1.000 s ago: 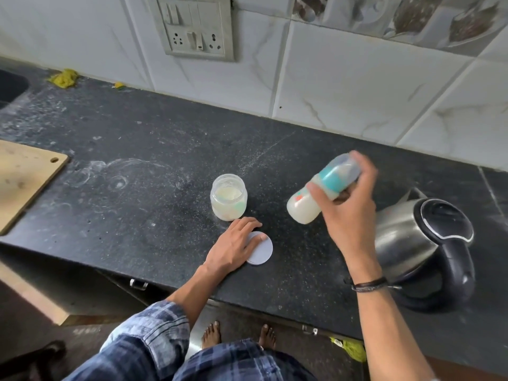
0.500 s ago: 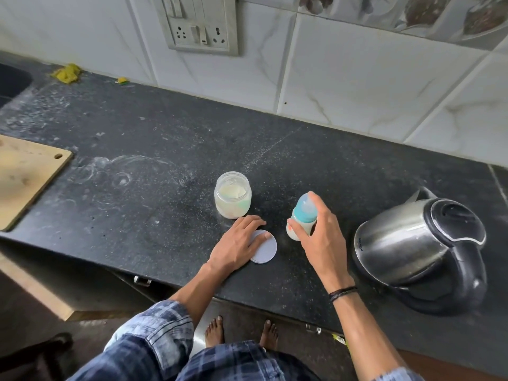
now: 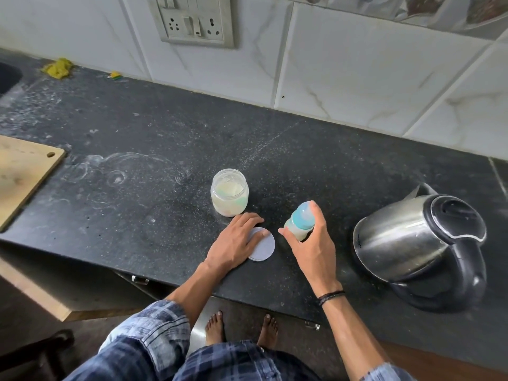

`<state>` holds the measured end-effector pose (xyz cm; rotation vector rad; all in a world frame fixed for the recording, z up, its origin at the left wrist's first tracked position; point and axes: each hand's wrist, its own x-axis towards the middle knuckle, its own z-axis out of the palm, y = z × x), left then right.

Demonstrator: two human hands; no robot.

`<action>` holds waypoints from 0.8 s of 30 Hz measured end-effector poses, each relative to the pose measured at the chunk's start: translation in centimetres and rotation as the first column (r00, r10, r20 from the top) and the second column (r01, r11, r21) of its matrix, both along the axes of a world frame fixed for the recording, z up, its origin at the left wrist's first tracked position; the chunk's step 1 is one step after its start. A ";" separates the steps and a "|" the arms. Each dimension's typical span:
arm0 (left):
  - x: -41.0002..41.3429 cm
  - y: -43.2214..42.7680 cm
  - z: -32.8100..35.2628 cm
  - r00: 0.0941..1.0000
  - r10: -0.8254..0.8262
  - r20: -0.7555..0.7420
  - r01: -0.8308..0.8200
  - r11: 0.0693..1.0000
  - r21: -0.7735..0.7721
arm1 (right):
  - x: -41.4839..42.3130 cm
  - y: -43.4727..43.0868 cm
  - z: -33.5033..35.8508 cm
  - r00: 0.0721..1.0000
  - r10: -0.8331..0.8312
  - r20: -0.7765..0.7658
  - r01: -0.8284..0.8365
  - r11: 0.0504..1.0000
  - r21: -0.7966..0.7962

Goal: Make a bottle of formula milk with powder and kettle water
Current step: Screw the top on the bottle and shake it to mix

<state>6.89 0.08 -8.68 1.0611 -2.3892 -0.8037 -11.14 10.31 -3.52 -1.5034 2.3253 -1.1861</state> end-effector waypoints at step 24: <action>-0.1 0.0 0.1 1.000 0.006 -0.003 -0.006 1.000 -0.027 | -1.3 -2.3 9.2 0.984 0.069 0.166 0.042 0.811 -0.584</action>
